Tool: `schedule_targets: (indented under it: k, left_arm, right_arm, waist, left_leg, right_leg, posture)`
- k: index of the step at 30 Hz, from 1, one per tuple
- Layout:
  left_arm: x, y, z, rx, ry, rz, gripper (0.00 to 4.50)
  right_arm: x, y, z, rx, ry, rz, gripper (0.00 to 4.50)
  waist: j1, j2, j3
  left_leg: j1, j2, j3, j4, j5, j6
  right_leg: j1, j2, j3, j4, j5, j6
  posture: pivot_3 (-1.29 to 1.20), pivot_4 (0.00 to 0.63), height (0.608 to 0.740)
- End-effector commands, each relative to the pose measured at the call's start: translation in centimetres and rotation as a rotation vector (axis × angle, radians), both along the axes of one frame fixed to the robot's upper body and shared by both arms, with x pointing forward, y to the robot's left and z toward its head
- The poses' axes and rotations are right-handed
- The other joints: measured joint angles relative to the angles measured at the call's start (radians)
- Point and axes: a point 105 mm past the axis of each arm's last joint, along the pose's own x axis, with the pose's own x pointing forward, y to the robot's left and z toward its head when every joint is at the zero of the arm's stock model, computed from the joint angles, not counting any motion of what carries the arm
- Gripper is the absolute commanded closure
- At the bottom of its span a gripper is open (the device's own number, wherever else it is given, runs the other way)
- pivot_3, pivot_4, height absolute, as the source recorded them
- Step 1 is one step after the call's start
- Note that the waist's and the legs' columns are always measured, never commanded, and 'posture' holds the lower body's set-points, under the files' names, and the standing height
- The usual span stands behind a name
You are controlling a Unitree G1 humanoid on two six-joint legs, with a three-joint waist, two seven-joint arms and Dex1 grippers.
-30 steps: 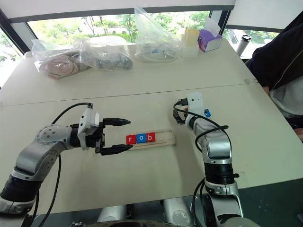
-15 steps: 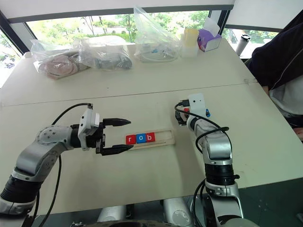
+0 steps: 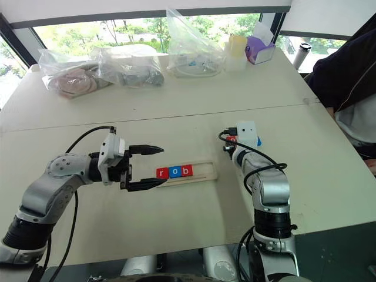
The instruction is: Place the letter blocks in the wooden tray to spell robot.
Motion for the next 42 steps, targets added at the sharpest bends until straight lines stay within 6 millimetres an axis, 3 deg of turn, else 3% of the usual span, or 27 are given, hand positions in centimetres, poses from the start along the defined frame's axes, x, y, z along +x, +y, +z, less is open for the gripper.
schedule_targets:
  k: [1,5,10,11,15,16,20,24,28,34,42]
  left_arm:
    - [-0.2,-0.2,0.6,-0.01,-0.026,-0.025,0.0]
    - [0.0,-0.3,0.4,-0.011,-0.025,-0.037,0.0]
    - [0.0,-0.5,0.3,-0.012,-0.018,-0.058,0.0]
    - [0.0,-0.6,0.2,-0.011,-0.018,-0.06,0.0]
    - [0.1,-0.7,0.3,-0.011,-0.019,-0.067,0.0]
    - [0.1,-0.7,0.3,-0.01,-0.02,-0.068,0.0]
    - [0.1,-0.6,0.3,-0.007,-0.019,-0.071,0.0]
    - [0.2,-0.6,0.4,-0.005,-0.019,-0.072,0.0]
    - [0.2,-0.6,0.6,-0.003,-0.023,-0.079,0.0]
    - [0.2,-0.4,0.8,-0.003,-0.033,-0.061,0.0]
    - [0.1,-0.2,0.9,-0.002,-0.036,-0.045,0.0]
  right_arm:
    - [-3.2,0.1,0.3,-0.009,0.029,0.043,3.35]
    - [-6.1,-0.1,-0.4,0.004,0.099,0.042,3.35]
    - [-6.7,-0.6,-1.1,0.025,0.137,0.01,3.35]
    - [-6.7,-0.6,-1.1,0.026,0.135,0.008,2.31]
    - [-6.2,-0.5,-0.4,0.009,0.092,0.057,0.38]
    - [-6.0,-0.5,0.1,-0.019,0.067,0.104,0.09]
    - [-5.7,-1.1,2.2,-0.228,-0.037,0.434,0.09]
    - [-5.2,-1.8,3.5,-0.321,-0.138,0.623,0.09]
    - [-5.2,-3.4,2.8,-0.35,-0.098,0.931,0.09]
    - [-3.6,-5.0,1.3,-0.366,-0.008,1.102,0.09]
    - [-2.6,-5.0,0.2,-0.345,0.038,1.173,0.09]
  waist:
    - [0.0,0.0,0.0]
    - [-0.003,0.0,0.0]
    - [-0.003,0.0,0.0]
    - [-0.003,-0.001,0.0]
    - [-0.003,-0.001,-0.001]
    - [-0.003,-0.001,0.0]
    - [-0.003,0.0,0.001]
    - [-0.003,-0.001,0.001]
    - [-0.002,-0.001,0.001]
    - [-0.003,-0.002,0.002]
    - [0.001,-0.002,0.002]
  left_leg:
    - [0.0,0.0,0.0,0.0,0.0,0.0]
    - [0.0,0.0,0.0,0.0,0.0,0.0]
    - [0.001,0.0,0.0,0.0,0.0,0.0]
    - [0.001,0.0,0.001,0.0,0.0,0.0]
    - [0.001,0.0,0.001,0.0,0.0,0.0]
    - [0.001,0.0,0.001,0.001,0.0,0.0]
    - [-0.001,-0.002,0.002,0.001,0.0,0.0]
    - [0.0,-0.002,0.002,0.0,0.0,0.0]
    - [0.0,-0.001,0.002,0.0,-0.001,0.001]
    - [0.001,-0.001,0.003,0.002,-0.001,0.001]
    - [0.001,-0.001,0.002,0.001,-0.001,0.001]
  right_leg:
    - [0.0,0.0,0.0,0.0,0.0,0.0]
    - [0.0,0.0,0.0,-0.001,-0.003,0.002]
    - [0.0,0.0,0.0,0.0,-0.003,-0.001]
    - [0.0,0.0,0.0,-0.001,-0.003,-0.001]
    - [0.001,0.0,0.0,-0.002,-0.003,-0.001]
    - [0.001,0.0,0.0,-0.002,-0.003,-0.001]
    - [0.001,-0.003,0.001,-0.005,-0.003,0.0]
    - [0.002,-0.001,0.001,-0.008,-0.003,0.001]
    - [0.003,0.0,0.001,-0.008,-0.002,0.002]
    - [0.005,0.0,0.001,-0.009,-0.001,0.001]
    - [0.005,0.0,0.001,-0.009,0.002,0.001]
  posture:
    - [0.0,0.15,0.74]
    - [0.0,0.15,0.74]
    - [0.0,0.15,0.74]
    - [0.0,0.15,0.74]
    - [0.0,0.15,0.74]
    - [0.0,0.15,0.74]
    - [0.0,0.15,0.74]
    - [0.0,0.15,0.74]
    - [0.0,0.15,0.74]
    - [0.0,0.15,0.74]
    - [0.0,0.15,0.74]
